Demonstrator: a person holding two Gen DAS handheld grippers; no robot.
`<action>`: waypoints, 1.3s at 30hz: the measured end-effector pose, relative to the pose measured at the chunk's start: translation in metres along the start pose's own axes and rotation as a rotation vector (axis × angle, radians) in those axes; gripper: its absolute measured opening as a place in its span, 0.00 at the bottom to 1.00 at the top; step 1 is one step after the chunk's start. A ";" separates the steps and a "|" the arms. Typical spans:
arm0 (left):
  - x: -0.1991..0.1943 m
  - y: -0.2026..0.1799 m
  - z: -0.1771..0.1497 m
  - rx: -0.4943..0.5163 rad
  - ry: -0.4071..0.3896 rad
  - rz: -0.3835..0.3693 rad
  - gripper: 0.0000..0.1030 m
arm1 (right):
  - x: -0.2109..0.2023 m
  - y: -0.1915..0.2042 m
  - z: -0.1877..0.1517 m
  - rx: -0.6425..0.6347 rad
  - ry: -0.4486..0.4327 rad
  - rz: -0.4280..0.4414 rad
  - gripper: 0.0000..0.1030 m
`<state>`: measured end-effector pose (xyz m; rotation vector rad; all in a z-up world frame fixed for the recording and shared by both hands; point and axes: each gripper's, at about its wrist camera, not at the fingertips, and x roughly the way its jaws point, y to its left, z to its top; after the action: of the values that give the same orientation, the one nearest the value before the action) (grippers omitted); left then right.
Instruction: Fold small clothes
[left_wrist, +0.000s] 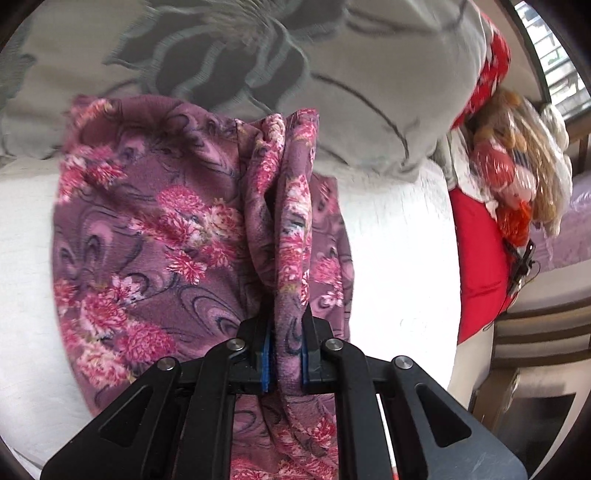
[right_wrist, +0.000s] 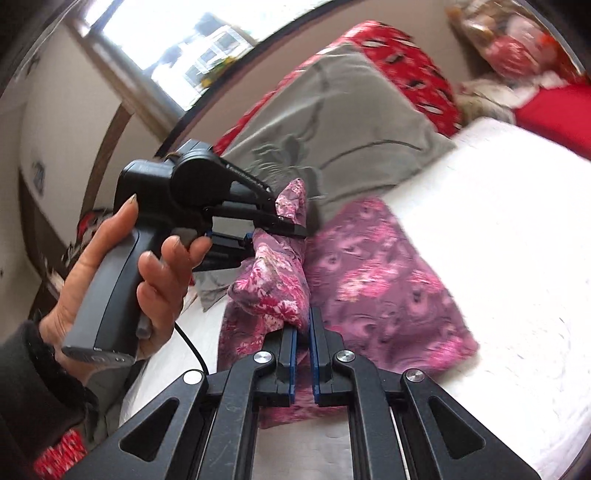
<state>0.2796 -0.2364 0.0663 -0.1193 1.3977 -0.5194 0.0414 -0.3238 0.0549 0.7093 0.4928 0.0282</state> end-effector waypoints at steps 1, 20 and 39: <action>0.005 -0.003 -0.001 0.001 0.007 -0.007 0.11 | 0.000 -0.006 0.000 0.016 0.002 -0.008 0.05; -0.082 0.135 -0.053 -0.221 -0.259 0.067 0.57 | -0.007 -0.043 0.080 0.014 0.015 -0.063 0.45; -0.057 0.147 -0.065 -0.110 -0.331 0.026 0.59 | 0.161 -0.026 0.132 -0.139 0.202 -0.156 0.05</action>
<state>0.2534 -0.0686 0.0498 -0.2638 1.1022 -0.3817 0.2388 -0.3945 0.0557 0.5320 0.7320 -0.0123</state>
